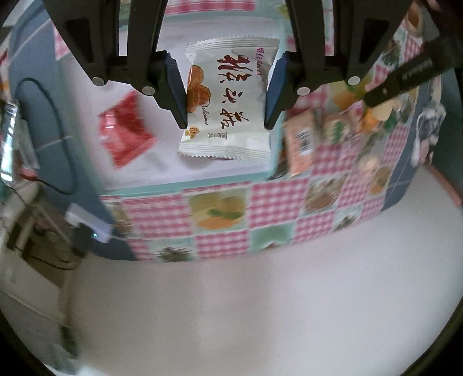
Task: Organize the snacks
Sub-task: 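Carry pudding cup into tray with left tool while right tool releases white packet there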
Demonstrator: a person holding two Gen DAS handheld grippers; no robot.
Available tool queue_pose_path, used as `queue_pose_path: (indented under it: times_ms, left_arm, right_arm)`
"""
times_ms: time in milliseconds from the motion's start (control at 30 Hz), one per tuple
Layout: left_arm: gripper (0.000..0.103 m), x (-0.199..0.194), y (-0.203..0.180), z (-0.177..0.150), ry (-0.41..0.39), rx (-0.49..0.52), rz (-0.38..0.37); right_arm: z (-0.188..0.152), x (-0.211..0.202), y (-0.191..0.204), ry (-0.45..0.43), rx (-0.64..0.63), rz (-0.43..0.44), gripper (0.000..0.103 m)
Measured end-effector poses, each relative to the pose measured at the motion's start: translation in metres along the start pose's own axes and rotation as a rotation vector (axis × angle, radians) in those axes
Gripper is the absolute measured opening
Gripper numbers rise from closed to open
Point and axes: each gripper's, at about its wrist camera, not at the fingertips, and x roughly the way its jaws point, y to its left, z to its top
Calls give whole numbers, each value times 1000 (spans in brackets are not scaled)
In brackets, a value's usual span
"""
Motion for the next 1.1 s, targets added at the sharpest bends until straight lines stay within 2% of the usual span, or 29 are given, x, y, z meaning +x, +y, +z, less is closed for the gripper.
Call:
queue_pose_path:
  times_ms: [333,467,600,667,700,767,833,867,933,1100]
  left_arm:
    - [48,5,-98,-27,-4,240,-31]
    - [49,14,-129,-40,19,312,-54]
    - [49,26,-141,-49,54,347,-55]
    - [52,29,-142,-50,70,348,-59]
    - [63,30,-141,-50,69,343,-57]
    - [76,29,-137,-47,57,328,-47]
    - [77,28,-130,-42,49,299,-41]
    - [78,28,-128,-41,51,288,-37]
    - [82,32,-117,-38,64,245,-9]
    - [83,48,-76,-28,124,70,92]
  right_arm:
    - [5,-10,-98,0,218,-144,54]
    - [-2,-6,-123,22,270,-197,54]
    - [-8,5,-134,60,299,-213,55]
    - [-12,15,-136,93,298,-217,55]
    - [-15,20,-136,114,298,-222,55]
    - [-19,30,-137,164,300,-230,56]
    - [-24,36,-137,190,296,-238,59]
    - [-26,38,-136,202,291,-241,66]
    - [-28,41,-135,217,284,-252,74]
    - [-32,49,-130,253,260,-269,82]
